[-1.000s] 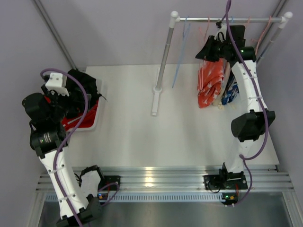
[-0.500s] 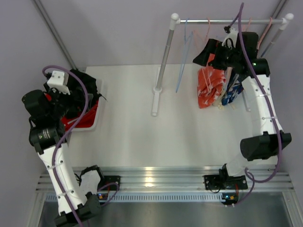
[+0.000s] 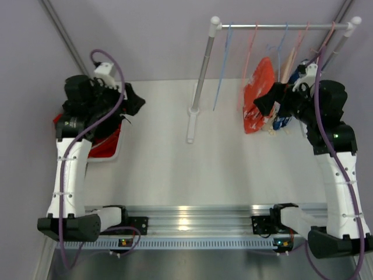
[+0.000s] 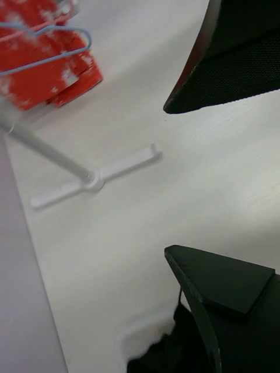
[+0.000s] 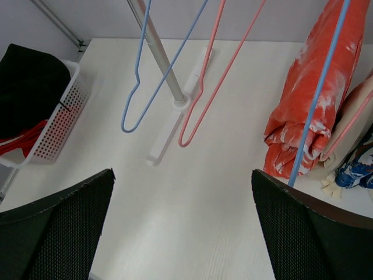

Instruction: Remove the trousers from the hanger

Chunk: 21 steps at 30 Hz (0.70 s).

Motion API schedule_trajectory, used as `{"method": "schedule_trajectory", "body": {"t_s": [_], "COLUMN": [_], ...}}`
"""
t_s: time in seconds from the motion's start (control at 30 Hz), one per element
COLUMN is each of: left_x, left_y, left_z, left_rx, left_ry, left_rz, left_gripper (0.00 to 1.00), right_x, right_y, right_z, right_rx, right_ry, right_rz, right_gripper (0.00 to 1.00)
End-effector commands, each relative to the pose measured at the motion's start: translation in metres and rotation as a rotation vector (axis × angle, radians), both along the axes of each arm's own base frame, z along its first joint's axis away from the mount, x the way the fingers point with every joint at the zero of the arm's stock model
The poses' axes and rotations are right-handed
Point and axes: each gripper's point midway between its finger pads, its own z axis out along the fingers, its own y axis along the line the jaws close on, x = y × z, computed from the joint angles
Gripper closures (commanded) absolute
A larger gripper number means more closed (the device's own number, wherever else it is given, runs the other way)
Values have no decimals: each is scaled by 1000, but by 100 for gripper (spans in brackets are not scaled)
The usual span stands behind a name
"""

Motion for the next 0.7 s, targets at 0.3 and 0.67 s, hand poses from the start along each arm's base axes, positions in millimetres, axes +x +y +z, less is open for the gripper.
{"method": "schedule_trajectory", "body": {"t_s": [0.3,0.67], "left_x": [19,3], "left_y": [-26,15], "left_z": [-65,-56], "left_rx": [214,263], "left_ry": [63,9], "left_rz": [248,396], "left_gripper": [1,1], "right_x": [-38,-29], "right_y": [-9,0], "right_z": [-26,-15], "right_rx": [-60,-52], "right_ry": [-158,-154], "right_rz": [2,48], "right_gripper": [1,0]}}
